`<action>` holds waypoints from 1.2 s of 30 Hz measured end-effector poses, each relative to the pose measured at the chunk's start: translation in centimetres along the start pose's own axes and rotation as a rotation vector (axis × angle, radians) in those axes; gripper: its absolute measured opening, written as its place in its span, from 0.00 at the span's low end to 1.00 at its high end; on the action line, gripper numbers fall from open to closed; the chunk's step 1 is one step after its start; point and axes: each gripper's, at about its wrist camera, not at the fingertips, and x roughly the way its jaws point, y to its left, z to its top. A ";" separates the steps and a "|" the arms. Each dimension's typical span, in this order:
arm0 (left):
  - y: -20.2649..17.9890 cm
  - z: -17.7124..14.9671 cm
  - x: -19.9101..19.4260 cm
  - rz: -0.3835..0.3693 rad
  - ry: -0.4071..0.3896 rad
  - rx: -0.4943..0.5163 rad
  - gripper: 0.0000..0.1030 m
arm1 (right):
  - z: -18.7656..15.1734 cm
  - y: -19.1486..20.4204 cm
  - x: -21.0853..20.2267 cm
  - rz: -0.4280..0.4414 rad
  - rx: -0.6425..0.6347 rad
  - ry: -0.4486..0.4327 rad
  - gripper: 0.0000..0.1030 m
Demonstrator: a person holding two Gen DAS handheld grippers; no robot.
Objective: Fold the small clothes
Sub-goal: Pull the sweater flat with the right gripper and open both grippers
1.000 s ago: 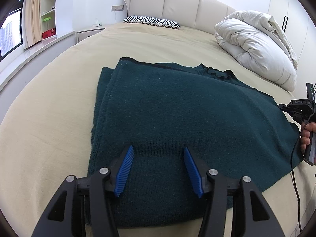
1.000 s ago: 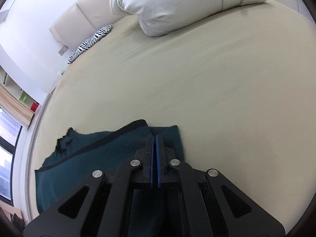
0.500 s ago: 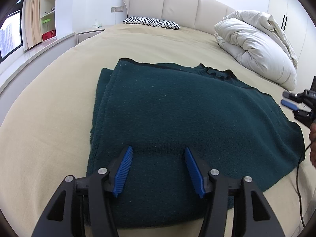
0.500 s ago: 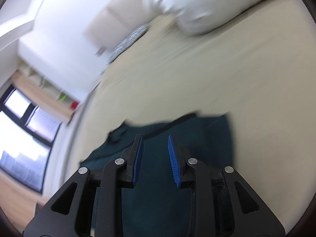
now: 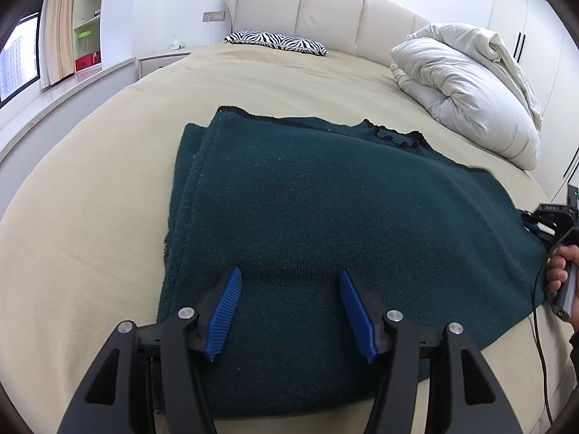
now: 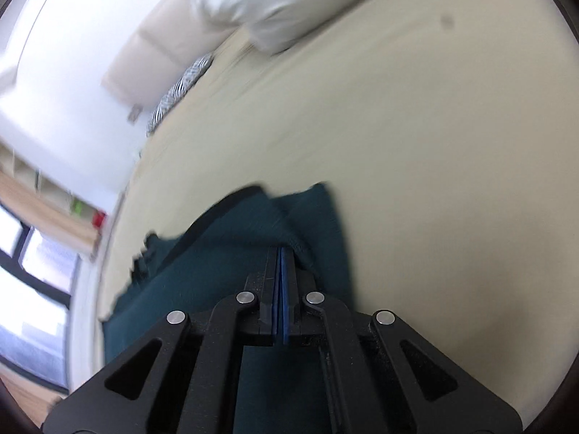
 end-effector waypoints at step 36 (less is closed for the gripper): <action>-6.5 4.2 3.8 -0.094 0.077 0.014 0.59 | -2.8 0.9 1.1 0.173 -0.062 0.457 0.31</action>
